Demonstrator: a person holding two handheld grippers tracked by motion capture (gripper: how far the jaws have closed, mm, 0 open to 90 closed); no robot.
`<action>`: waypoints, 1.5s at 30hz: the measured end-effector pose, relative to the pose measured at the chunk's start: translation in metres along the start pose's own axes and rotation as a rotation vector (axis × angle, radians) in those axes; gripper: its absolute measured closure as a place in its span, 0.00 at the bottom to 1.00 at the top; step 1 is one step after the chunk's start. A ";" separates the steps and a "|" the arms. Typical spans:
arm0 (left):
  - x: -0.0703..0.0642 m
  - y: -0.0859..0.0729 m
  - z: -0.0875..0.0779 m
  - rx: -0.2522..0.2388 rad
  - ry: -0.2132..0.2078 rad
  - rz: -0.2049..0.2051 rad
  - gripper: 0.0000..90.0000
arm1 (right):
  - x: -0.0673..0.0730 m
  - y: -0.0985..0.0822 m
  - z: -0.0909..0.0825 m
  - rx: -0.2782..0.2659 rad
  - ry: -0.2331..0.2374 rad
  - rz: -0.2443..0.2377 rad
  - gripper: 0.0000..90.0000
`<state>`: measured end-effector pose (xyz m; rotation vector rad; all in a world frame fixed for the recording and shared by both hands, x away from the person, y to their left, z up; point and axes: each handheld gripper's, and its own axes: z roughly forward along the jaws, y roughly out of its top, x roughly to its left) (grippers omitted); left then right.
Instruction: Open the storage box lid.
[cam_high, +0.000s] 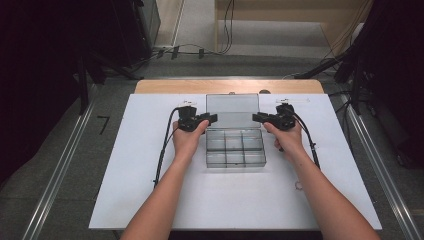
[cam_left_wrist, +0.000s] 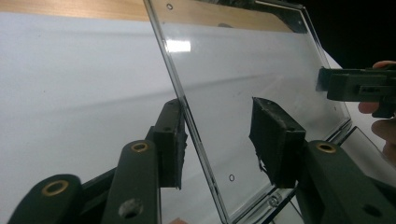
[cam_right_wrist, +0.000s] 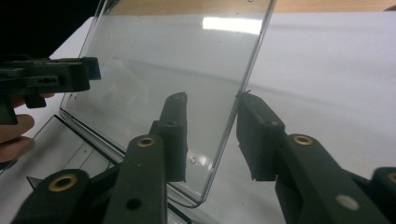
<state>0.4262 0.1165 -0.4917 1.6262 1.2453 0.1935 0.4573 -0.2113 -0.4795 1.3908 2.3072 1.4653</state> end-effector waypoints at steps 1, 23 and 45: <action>0.001 -0.001 0.001 0.002 -0.002 -0.004 0.61 | 0.000 -0.001 0.001 0.002 0.000 0.003 0.67; 0.002 -0.008 0.008 0.065 0.003 -0.014 0.33 | -0.006 -0.008 0.016 0.064 0.033 0.079 0.40; -0.013 -0.008 -0.029 -0.009 -0.083 0.117 0.02 | 0.016 -0.006 -0.023 -0.016 0.013 -0.101 0.00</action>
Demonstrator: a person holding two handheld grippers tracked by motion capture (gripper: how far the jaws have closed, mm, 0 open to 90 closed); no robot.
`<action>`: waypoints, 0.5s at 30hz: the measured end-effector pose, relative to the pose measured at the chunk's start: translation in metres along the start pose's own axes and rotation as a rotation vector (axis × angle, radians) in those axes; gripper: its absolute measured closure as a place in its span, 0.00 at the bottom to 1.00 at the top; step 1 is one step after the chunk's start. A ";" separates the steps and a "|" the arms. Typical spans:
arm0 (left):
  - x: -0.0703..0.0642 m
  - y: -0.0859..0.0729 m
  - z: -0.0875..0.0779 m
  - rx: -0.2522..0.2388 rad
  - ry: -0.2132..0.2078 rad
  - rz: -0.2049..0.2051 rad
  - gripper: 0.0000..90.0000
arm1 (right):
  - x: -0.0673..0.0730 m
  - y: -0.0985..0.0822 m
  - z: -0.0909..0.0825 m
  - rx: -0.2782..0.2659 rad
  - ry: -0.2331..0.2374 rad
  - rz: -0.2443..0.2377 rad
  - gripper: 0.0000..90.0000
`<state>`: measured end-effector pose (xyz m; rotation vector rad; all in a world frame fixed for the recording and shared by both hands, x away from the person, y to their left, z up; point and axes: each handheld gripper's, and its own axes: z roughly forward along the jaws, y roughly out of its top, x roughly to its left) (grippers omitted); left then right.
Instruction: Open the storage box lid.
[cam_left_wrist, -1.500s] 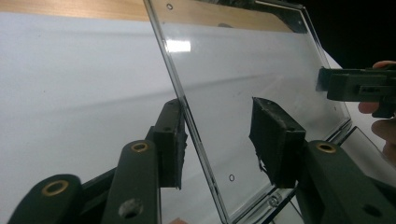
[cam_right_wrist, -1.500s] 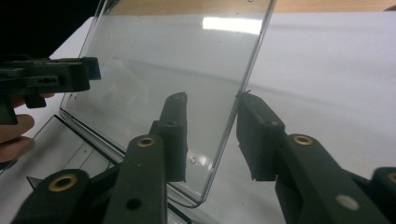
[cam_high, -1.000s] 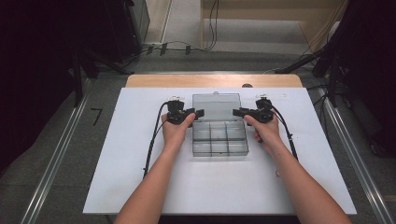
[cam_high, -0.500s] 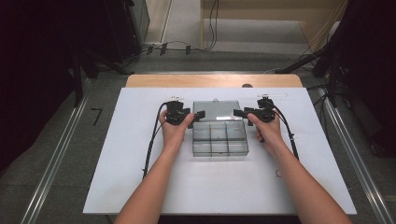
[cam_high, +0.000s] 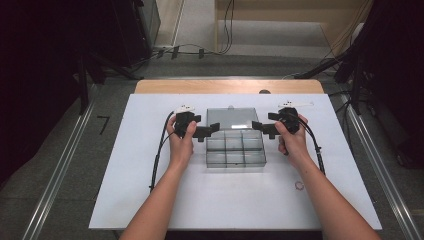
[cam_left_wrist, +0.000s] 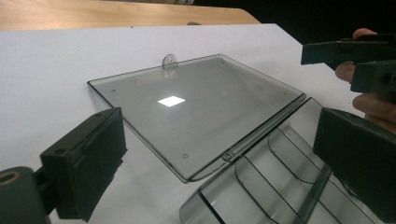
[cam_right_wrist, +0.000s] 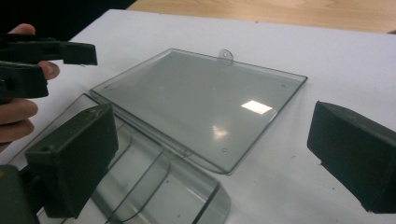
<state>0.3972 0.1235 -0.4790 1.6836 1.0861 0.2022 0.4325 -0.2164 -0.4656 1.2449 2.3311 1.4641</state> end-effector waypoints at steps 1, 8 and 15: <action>-0.002 0.000 -0.002 -0.003 -0.002 0.009 0.01 | 0.002 0.000 -0.003 -0.008 0.003 -0.007 0.00; -0.012 0.000 -0.014 -0.008 -0.013 0.063 0.00 | 0.014 -0.003 -0.019 -0.027 0.004 -0.050 0.00; -0.020 -0.005 -0.023 -0.013 -0.020 0.102 0.00 | 0.020 -0.010 -0.031 -0.040 0.005 -0.073 0.00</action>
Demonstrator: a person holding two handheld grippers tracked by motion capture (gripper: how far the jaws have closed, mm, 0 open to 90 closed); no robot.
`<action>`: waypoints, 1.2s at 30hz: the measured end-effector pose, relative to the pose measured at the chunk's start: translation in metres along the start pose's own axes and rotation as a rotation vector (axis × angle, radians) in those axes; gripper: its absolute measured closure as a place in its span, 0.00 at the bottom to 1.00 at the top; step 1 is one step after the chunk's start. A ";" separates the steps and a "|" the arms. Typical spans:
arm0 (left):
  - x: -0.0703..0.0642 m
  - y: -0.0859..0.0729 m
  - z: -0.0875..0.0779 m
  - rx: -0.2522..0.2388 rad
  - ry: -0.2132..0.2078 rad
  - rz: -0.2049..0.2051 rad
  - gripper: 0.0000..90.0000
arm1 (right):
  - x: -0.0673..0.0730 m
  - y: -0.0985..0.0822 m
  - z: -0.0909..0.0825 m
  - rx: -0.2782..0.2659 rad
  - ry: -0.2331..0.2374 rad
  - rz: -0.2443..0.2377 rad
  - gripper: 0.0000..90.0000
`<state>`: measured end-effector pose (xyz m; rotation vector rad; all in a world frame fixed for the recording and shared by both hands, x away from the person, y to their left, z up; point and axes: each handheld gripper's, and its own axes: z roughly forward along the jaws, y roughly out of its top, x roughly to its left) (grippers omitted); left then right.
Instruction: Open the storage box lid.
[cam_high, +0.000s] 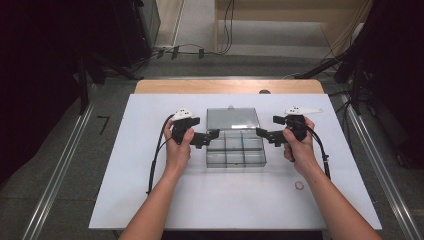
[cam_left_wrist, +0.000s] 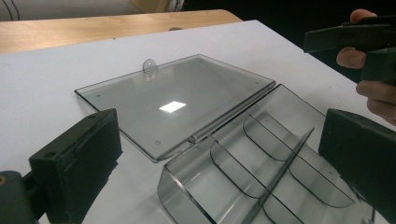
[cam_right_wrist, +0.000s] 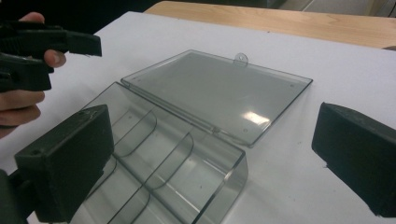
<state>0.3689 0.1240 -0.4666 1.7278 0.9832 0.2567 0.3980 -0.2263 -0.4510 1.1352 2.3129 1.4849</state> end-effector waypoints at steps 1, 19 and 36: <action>-0.001 -0.001 -0.001 0.001 -0.001 0.006 0.00 | 0.001 -0.001 -0.001 0.002 -0.003 -0.004 0.00; -0.020 -0.018 -0.032 -0.029 -0.022 0.042 0.00 | 0.018 -0.026 -0.026 -0.014 -0.006 -0.072 0.00; -0.024 -0.053 -0.068 -0.053 -0.021 0.042 0.00 | 0.024 -0.050 -0.047 -0.009 -0.014 -0.089 0.00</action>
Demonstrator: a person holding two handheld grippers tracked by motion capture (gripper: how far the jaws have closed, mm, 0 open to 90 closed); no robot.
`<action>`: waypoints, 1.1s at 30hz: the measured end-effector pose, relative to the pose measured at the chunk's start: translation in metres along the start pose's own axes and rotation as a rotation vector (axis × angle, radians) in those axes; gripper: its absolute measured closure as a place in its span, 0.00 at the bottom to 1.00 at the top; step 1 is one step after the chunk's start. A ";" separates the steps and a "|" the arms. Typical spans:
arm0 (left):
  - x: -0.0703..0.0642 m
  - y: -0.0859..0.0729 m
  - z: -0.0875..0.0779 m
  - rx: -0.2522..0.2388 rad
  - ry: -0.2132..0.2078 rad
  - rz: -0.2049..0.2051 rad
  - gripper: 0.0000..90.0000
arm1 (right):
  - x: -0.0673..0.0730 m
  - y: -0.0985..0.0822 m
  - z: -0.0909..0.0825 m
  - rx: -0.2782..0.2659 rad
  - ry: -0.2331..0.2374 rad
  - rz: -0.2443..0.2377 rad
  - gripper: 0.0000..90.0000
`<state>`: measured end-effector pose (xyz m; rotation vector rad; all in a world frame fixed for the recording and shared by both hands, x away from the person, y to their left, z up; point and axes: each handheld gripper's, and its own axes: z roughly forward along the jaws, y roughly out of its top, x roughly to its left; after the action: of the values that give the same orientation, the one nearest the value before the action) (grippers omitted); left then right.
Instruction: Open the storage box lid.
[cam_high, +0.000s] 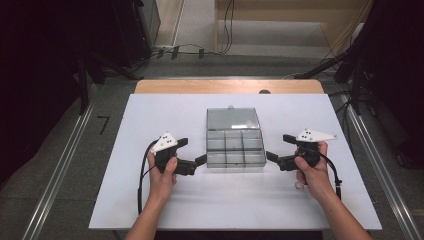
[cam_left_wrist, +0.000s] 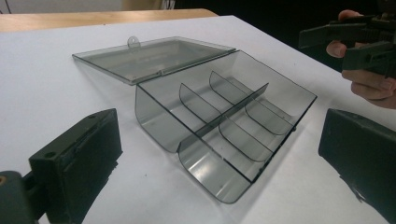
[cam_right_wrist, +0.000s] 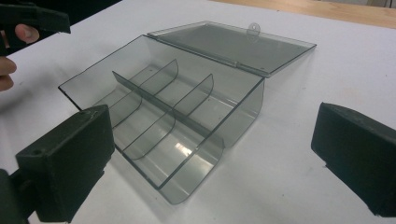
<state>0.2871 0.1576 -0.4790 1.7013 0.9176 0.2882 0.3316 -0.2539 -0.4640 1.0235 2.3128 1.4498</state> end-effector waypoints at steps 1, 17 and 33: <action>0.000 -0.001 -0.002 0.001 0.002 0.003 0.00 | 0.000 -0.001 -0.002 0.001 0.001 0.002 0.00; 0.002 -0.027 -0.032 -0.019 0.043 0.029 0.00 | -0.007 -0.019 -0.026 0.011 -0.019 0.014 0.00; 0.007 -0.042 -0.060 -0.022 0.078 0.028 0.00 | -0.017 -0.031 -0.046 0.023 -0.046 0.034 0.00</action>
<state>0.2371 0.2078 -0.4978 1.6934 0.9454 0.3845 0.3063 -0.3056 -0.4708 1.0956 2.2961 1.4005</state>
